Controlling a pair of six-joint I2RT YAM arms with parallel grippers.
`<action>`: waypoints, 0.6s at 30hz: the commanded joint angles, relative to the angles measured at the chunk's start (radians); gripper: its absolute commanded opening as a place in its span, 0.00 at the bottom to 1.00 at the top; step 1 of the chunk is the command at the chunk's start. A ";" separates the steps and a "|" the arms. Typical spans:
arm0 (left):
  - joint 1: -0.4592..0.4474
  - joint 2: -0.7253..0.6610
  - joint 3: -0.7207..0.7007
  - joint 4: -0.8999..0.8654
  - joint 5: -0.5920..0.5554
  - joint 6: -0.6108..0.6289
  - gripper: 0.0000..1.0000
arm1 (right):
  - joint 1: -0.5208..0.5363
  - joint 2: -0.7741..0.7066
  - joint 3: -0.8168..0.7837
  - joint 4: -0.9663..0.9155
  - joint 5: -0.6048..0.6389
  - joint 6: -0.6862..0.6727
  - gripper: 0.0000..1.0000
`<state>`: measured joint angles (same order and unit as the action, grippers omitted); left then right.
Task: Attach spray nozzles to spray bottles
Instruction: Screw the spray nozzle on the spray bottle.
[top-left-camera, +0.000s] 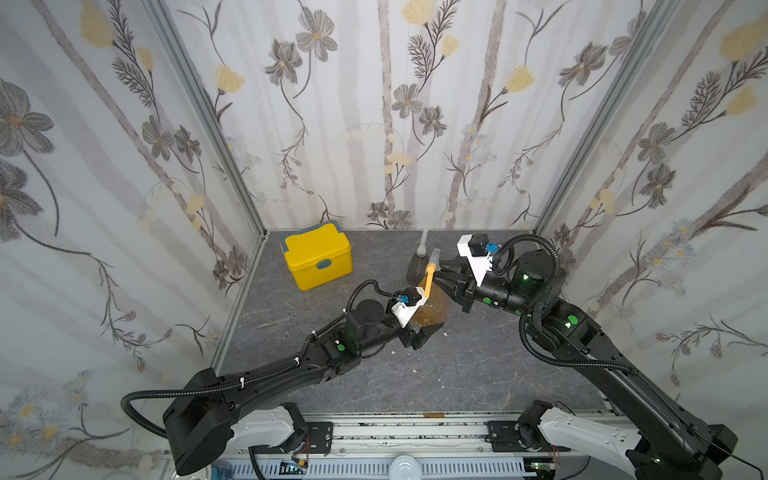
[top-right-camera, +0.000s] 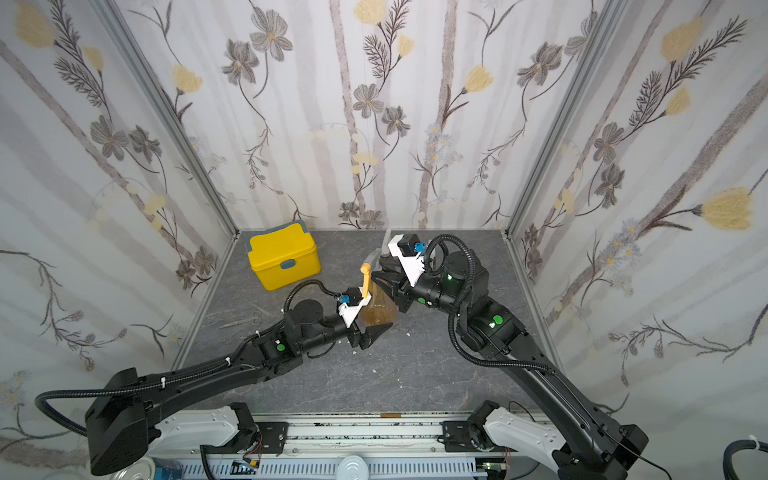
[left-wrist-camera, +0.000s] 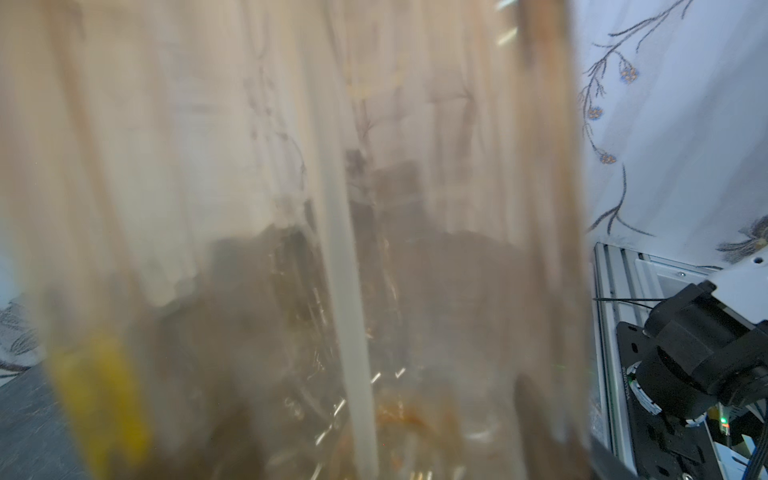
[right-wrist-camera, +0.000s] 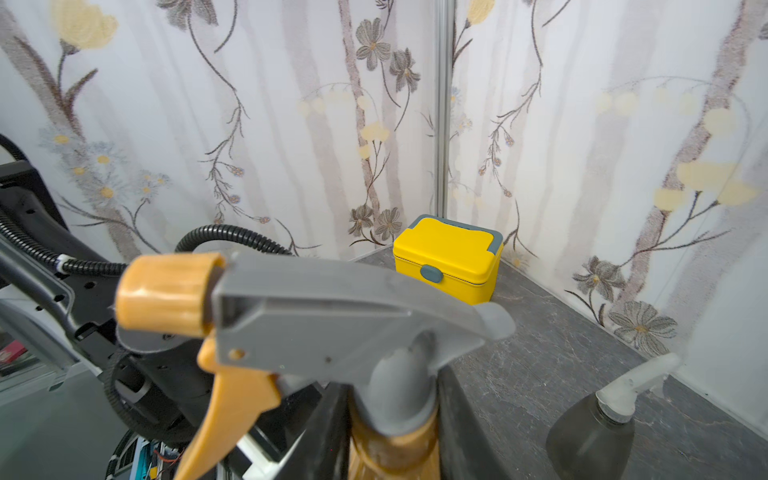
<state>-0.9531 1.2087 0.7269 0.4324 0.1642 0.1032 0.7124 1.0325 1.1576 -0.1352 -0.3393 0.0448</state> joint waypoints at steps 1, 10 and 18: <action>-0.003 -0.007 0.005 0.120 0.025 0.048 0.73 | 0.042 0.004 -0.032 -0.028 0.216 0.015 0.24; -0.004 -0.008 0.002 0.129 -0.020 0.046 0.73 | 0.221 0.035 -0.078 0.046 0.540 0.044 0.19; -0.004 -0.011 0.002 0.133 -0.057 0.051 0.73 | 0.267 0.036 -0.073 0.043 0.612 0.068 0.26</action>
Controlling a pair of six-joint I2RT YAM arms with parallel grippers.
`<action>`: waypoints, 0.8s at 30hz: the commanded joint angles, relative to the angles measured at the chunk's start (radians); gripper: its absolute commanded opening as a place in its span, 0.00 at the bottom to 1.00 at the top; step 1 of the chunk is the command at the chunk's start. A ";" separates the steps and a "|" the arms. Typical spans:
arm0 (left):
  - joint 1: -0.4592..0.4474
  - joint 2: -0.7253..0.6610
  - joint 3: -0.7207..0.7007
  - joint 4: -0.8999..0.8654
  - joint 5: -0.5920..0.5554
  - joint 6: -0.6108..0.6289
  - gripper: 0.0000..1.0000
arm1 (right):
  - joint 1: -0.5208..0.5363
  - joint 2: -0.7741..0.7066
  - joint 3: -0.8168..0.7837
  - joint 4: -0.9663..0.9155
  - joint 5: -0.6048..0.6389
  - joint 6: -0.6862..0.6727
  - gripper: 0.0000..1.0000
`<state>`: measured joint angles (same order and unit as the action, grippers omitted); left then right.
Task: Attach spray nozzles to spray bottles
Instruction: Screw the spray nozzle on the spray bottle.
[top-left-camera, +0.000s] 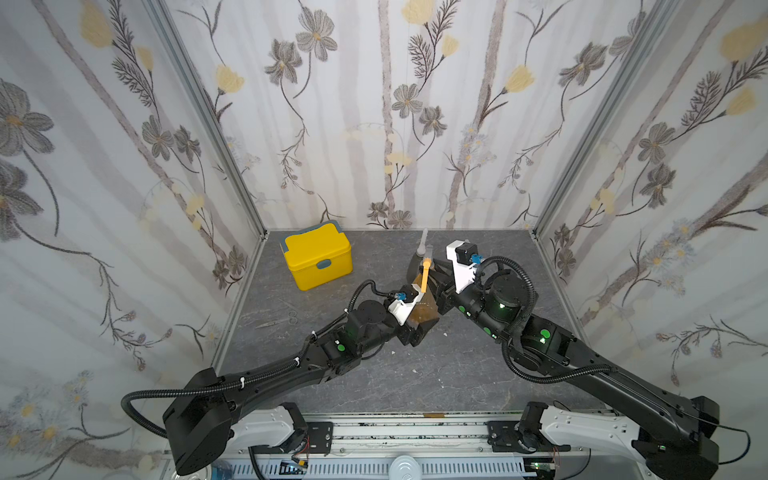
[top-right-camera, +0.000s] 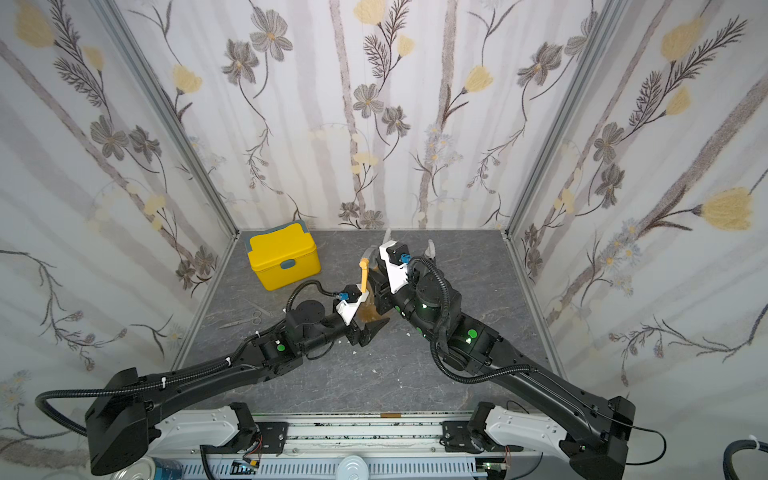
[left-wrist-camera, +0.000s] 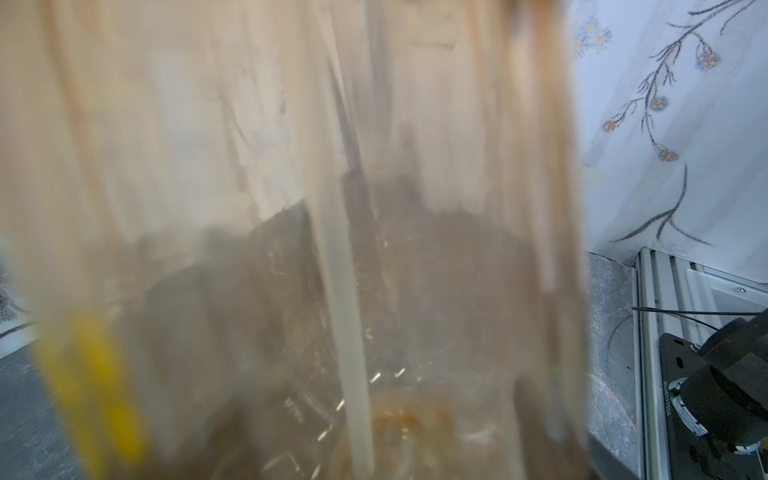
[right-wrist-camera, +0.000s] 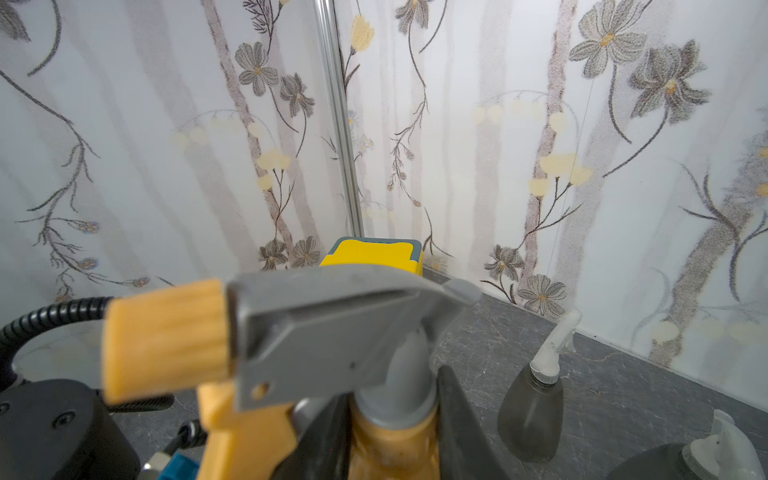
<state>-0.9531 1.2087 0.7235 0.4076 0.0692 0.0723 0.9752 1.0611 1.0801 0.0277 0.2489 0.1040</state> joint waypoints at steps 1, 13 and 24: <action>-0.005 -0.011 0.004 0.159 0.041 0.081 0.73 | 0.003 0.002 0.012 -0.139 0.002 0.002 0.31; -0.004 -0.023 -0.007 0.166 0.126 0.080 0.73 | -0.116 -0.153 0.052 -0.327 -0.322 -0.070 0.50; -0.004 -0.018 -0.005 0.160 0.176 0.075 0.73 | -0.198 -0.192 0.083 -0.325 -0.507 -0.084 0.50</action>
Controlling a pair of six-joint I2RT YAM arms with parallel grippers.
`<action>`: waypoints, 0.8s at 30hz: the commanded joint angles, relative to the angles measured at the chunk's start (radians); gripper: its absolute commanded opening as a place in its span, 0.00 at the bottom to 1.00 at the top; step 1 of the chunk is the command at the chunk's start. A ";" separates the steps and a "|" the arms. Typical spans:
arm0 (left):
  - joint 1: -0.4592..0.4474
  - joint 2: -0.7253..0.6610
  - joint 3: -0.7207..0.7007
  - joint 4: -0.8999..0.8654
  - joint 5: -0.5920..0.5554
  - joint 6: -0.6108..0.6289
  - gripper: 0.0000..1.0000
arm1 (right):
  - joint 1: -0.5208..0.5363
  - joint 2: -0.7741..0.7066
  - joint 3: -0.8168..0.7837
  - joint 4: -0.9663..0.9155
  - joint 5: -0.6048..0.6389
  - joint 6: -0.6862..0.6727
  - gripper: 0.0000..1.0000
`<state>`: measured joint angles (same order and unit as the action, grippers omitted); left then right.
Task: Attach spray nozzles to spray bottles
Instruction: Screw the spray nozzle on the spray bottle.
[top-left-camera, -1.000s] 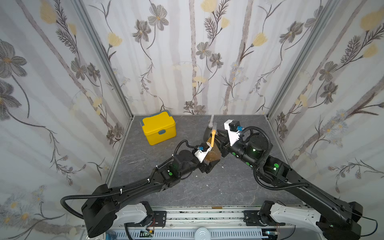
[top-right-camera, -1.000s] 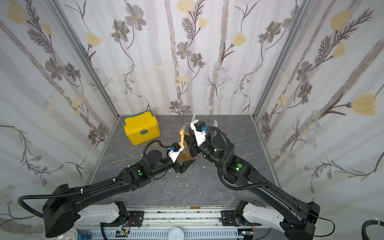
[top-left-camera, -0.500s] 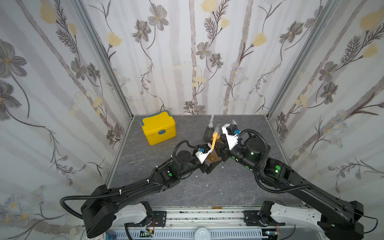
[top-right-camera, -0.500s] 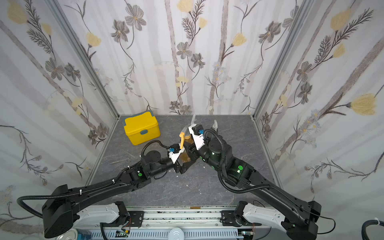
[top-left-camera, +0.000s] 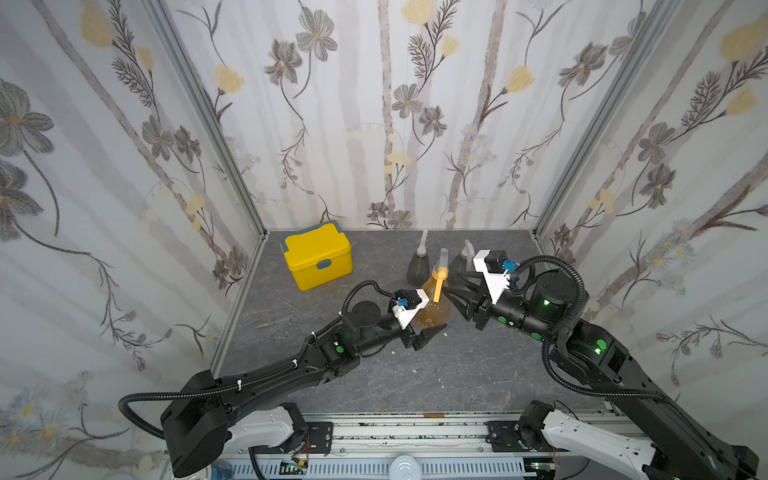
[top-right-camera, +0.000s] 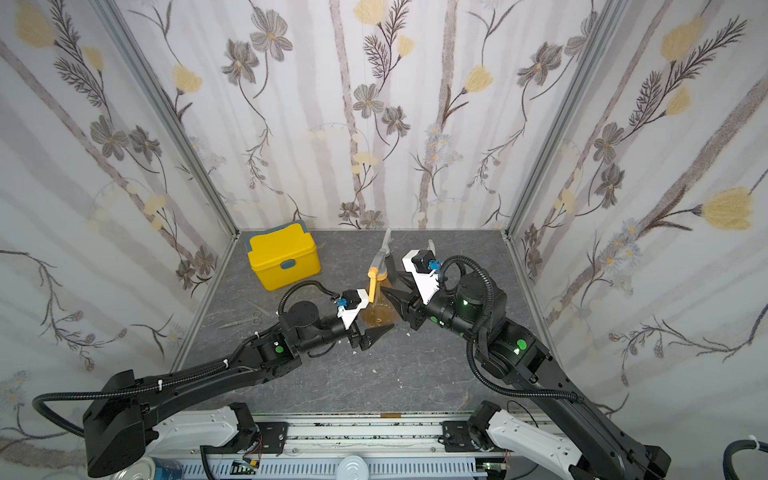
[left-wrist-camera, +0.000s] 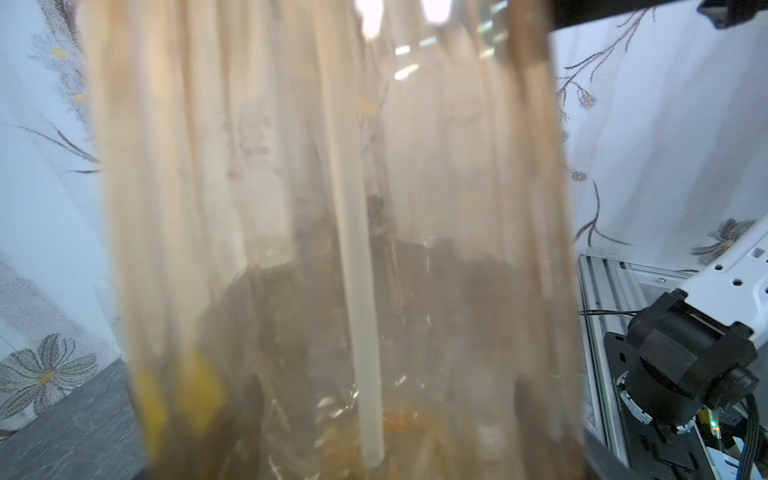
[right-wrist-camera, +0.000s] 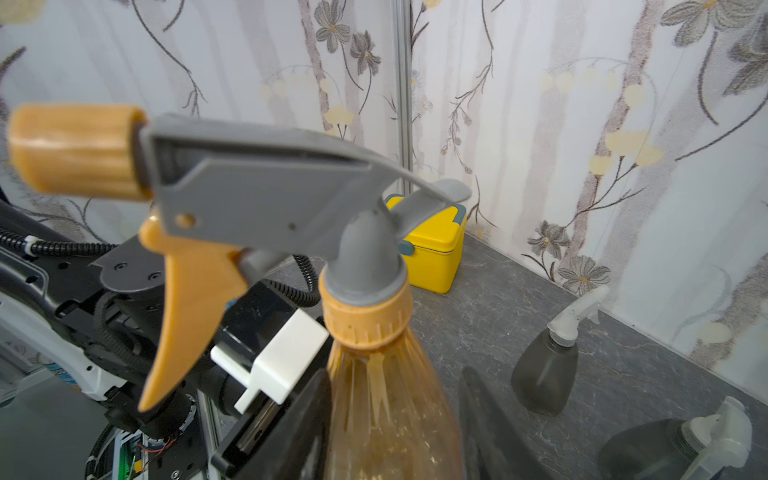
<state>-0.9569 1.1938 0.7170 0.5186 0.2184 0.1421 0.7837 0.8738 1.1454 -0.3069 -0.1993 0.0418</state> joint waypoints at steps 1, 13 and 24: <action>0.000 -0.002 0.002 0.049 0.031 0.005 0.73 | -0.012 -0.003 0.027 0.011 -0.064 -0.027 0.51; -0.002 0.000 0.007 0.035 0.079 0.002 0.73 | -0.068 0.085 0.103 0.051 -0.183 -0.048 0.45; 0.000 0.001 0.012 0.027 0.076 0.008 0.73 | -0.073 0.117 0.089 0.060 -0.259 -0.040 0.28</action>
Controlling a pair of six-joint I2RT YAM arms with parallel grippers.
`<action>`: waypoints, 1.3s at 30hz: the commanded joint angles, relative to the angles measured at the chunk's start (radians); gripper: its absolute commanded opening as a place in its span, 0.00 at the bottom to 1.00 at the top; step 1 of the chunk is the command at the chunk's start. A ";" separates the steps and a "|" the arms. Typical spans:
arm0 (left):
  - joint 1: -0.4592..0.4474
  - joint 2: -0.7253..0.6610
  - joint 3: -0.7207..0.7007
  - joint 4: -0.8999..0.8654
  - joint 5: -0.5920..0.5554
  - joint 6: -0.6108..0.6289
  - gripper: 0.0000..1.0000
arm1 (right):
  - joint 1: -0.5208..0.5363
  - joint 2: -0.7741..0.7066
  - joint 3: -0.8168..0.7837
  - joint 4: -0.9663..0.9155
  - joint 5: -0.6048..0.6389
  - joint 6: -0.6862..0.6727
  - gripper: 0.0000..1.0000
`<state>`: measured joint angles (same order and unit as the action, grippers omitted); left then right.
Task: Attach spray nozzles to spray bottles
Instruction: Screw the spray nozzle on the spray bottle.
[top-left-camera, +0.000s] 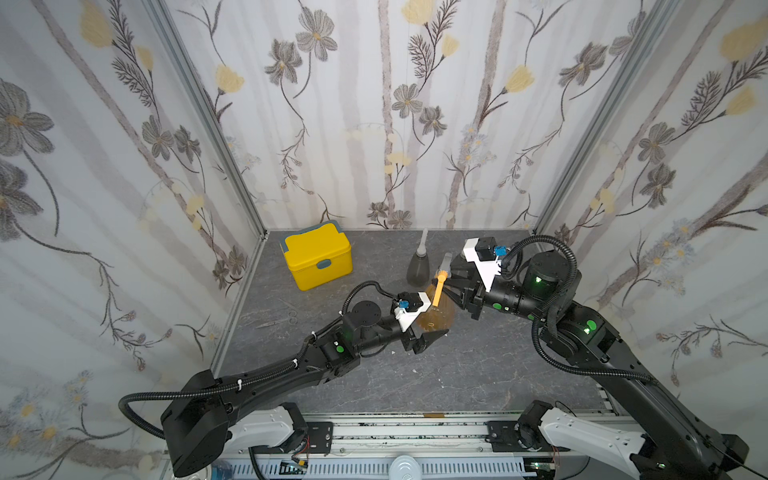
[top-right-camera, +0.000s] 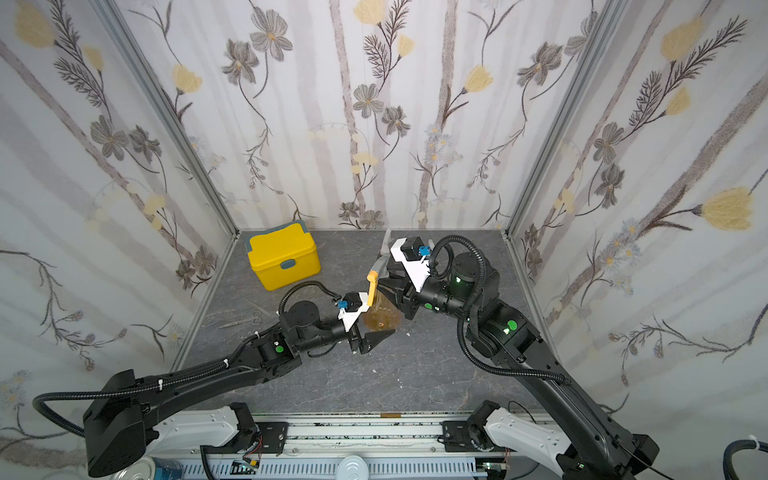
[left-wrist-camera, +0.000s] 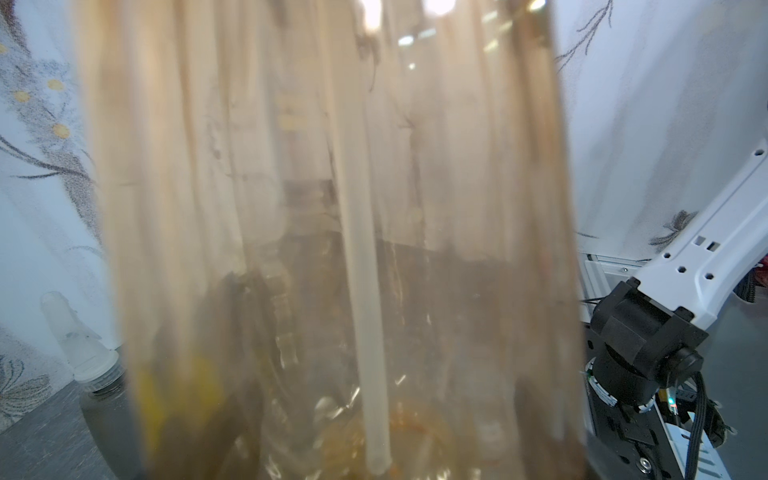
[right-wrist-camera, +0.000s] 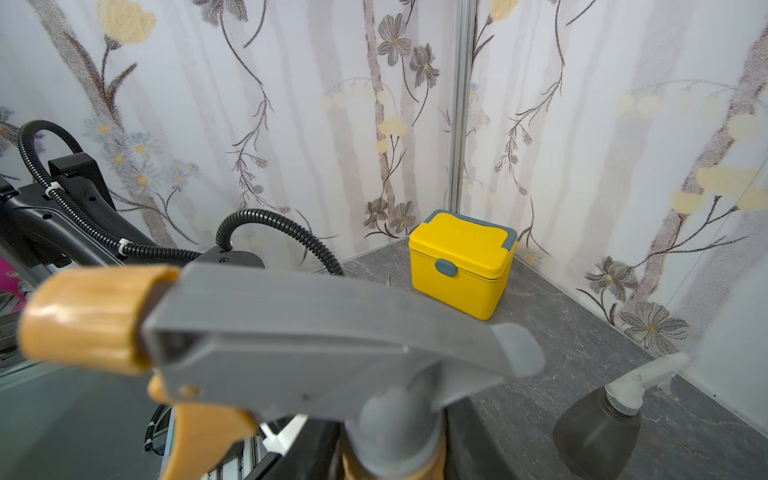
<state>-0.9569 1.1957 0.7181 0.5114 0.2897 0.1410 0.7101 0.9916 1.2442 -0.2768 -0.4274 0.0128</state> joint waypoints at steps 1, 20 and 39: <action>0.000 0.001 0.011 0.033 0.002 0.010 0.73 | 0.001 -0.003 -0.016 0.034 -0.030 -0.007 0.25; -0.001 -0.004 0.000 0.071 -0.152 0.005 0.73 | 0.143 0.011 -0.224 0.197 0.459 0.096 0.00; 0.000 -0.010 -0.005 0.090 -0.250 0.008 0.76 | 0.234 0.029 -0.231 0.305 0.638 0.125 0.00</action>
<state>-0.9562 1.1957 0.7094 0.4305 0.0746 0.1307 0.9291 1.0088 1.0225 0.0776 0.1436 0.1226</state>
